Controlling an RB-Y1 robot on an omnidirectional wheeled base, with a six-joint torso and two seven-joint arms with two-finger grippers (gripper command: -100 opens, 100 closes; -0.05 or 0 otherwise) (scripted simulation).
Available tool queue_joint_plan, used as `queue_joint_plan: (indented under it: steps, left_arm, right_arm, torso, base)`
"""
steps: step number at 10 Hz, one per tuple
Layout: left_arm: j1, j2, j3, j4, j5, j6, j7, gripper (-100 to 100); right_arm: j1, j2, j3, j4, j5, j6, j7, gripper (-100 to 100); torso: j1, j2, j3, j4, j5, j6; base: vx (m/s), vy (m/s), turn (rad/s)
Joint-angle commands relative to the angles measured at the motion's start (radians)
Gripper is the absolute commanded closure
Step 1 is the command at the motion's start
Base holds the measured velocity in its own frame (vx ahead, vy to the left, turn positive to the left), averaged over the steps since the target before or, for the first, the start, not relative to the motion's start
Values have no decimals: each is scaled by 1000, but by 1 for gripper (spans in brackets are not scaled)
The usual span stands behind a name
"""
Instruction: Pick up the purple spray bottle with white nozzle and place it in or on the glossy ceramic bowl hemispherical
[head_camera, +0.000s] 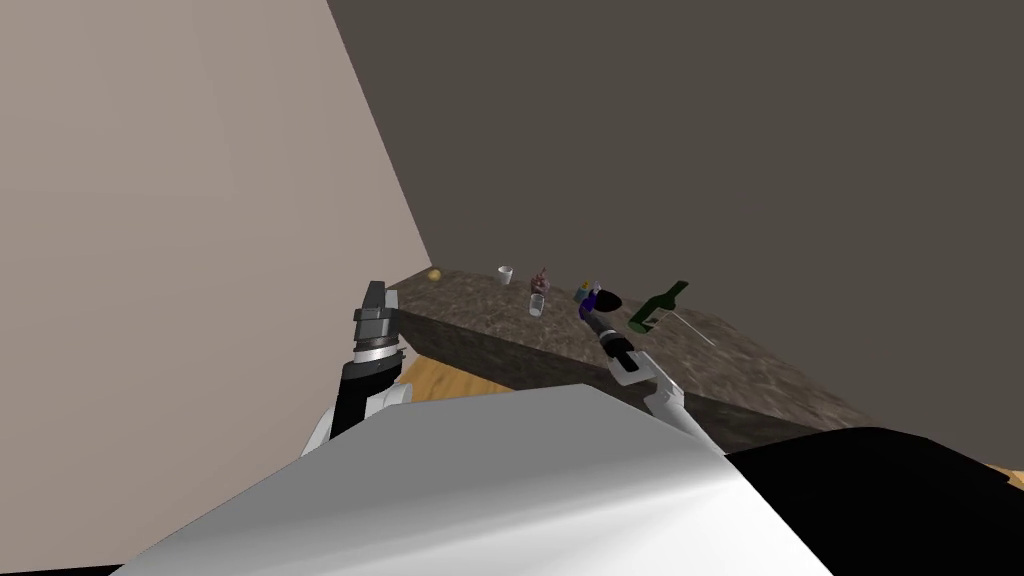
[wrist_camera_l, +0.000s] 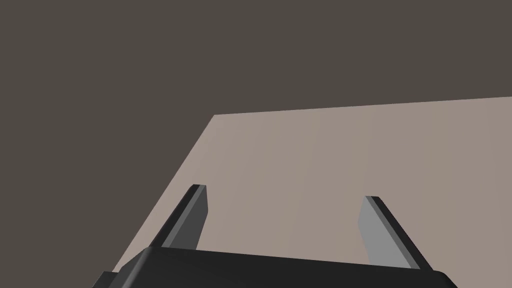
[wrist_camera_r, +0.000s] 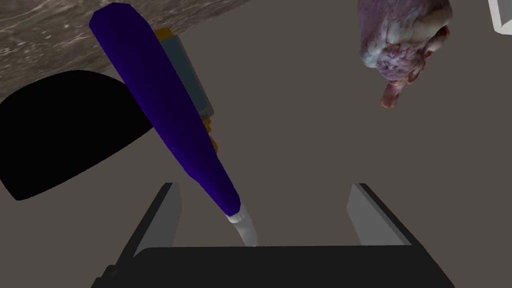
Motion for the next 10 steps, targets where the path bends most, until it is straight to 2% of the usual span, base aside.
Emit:
queue_joint_plan:
  steps: [1, 6, 10]
  left_arm:
    - [0, 0, 0, 0, 0, 0, 0, 0]
    - [0, 0, 0, 0, 0, 0, 0, 0]
    - [0, 0, 0, 0, 0, 0, 0, 0]
  right_arm:
    - [-5, -36, -19, 46, 23, 35, 20, -100]
    - [-46, -136, -59, 172, 86, 137, 68, -100]
    - [-67, -190, -80, 238, 120, 190, 94, -100]
  torso:
    - [0, 0, 0, 0, 0, 0]
    - [1, 0, 0, 0, 0, 0]
    - [-2, 1, 0, 0, 0, 1]
  base:
    - [-1, 81, 127]
    - [16, 77, 120]
    - [18, 47, 83]
